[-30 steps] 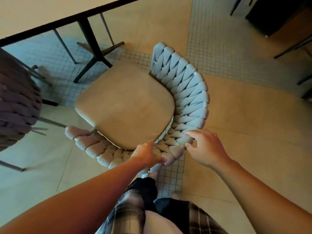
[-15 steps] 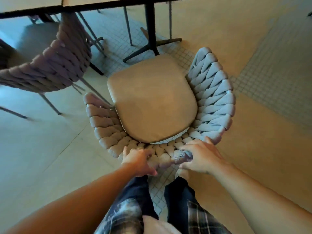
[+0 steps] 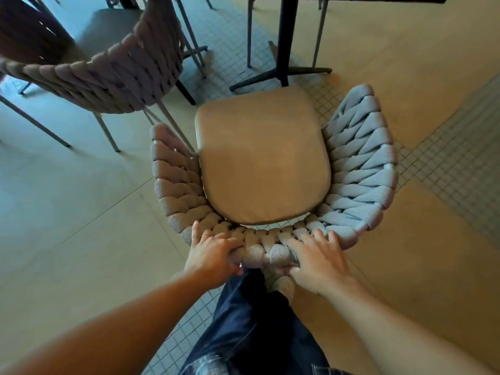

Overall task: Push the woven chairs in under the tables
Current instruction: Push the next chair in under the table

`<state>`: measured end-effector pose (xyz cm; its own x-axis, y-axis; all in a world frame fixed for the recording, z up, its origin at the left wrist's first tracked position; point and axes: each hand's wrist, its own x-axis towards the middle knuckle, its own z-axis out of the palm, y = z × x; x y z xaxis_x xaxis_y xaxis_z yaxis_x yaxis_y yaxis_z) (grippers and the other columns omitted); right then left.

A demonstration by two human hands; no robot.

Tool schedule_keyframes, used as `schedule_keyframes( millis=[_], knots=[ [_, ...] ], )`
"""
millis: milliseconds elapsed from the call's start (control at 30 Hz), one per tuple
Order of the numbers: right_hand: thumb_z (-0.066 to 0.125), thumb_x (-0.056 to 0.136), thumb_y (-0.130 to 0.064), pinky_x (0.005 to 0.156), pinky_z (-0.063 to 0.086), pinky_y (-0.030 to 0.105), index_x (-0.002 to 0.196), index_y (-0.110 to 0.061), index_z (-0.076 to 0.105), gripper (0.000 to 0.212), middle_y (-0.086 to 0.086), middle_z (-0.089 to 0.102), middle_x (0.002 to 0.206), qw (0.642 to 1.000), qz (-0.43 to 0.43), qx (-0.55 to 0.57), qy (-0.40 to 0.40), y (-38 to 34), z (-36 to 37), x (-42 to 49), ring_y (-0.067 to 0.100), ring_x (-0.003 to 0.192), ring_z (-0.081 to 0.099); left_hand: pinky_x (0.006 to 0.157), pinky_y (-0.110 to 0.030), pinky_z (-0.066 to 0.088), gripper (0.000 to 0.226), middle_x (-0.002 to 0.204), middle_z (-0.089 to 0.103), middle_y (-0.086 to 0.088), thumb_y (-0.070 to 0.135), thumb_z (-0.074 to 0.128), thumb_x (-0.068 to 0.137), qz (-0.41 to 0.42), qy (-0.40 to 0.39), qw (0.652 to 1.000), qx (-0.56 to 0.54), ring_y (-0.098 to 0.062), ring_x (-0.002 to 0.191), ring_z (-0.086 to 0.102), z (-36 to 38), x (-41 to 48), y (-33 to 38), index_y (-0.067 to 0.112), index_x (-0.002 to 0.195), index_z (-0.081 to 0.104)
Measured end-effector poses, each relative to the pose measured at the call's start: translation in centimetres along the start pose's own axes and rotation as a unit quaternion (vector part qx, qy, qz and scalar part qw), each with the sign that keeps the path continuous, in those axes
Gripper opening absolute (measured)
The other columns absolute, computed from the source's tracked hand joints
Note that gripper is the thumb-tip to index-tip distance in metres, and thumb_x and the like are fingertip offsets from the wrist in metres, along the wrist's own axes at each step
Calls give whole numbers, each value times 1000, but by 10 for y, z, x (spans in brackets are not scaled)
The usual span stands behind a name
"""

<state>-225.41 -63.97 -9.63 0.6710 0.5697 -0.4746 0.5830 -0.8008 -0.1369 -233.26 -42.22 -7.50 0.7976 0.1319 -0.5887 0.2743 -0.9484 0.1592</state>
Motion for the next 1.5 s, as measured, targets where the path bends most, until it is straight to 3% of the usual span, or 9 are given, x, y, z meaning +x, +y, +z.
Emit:
schedule_keyframes(
  millis=[467,700,833,1100,1400,1500],
  knots=[
    [62,71,-50,88,32,45,119,-38,59,49,-3,67,107,999,25,-5,26,7,-19,37,25,102,52,116,-55,-14,59,126,57,18,63,65,74,26,26,999,0,-28,128,39,-32,42,-11,50,130,50],
    [56,74,-66,86,31,42,115,-38,60,49,-10,65,106,998,57,-3,40,12,-43,79,20,101,51,116,-54,-14,56,123,60,14,62,65,75,49,40,998,14,-28,126,41,-71,90,-22,48,128,53],
    [60,74,-64,84,30,40,116,-41,59,48,-13,66,108,996,78,-5,48,17,-55,105,17,101,50,116,-53,-15,55,123,60,14,59,68,75,58,41,997,11,-28,128,39,-94,122,-27,47,127,54],
    [53,77,-67,91,30,38,123,-43,55,52,-16,62,119,994,95,9,45,49,-91,148,15,110,47,116,-53,-15,53,122,61,10,57,69,75,74,47,996,19,-29,127,40,-131,177,-11,46,126,55],
    [49,73,-65,94,29,42,117,-40,58,52,-14,65,113,996,76,19,52,96,-125,204,18,108,48,115,-53,-15,54,121,61,12,57,70,75,58,56,996,21,-27,125,42,-170,238,9,46,126,56],
    [38,72,-67,92,29,42,116,-39,59,56,-14,65,112,996,67,20,51,113,-138,223,18,105,47,115,-54,-14,54,121,60,14,57,69,75,46,56,997,24,-27,126,41,-185,259,18,47,126,55]
  ],
)
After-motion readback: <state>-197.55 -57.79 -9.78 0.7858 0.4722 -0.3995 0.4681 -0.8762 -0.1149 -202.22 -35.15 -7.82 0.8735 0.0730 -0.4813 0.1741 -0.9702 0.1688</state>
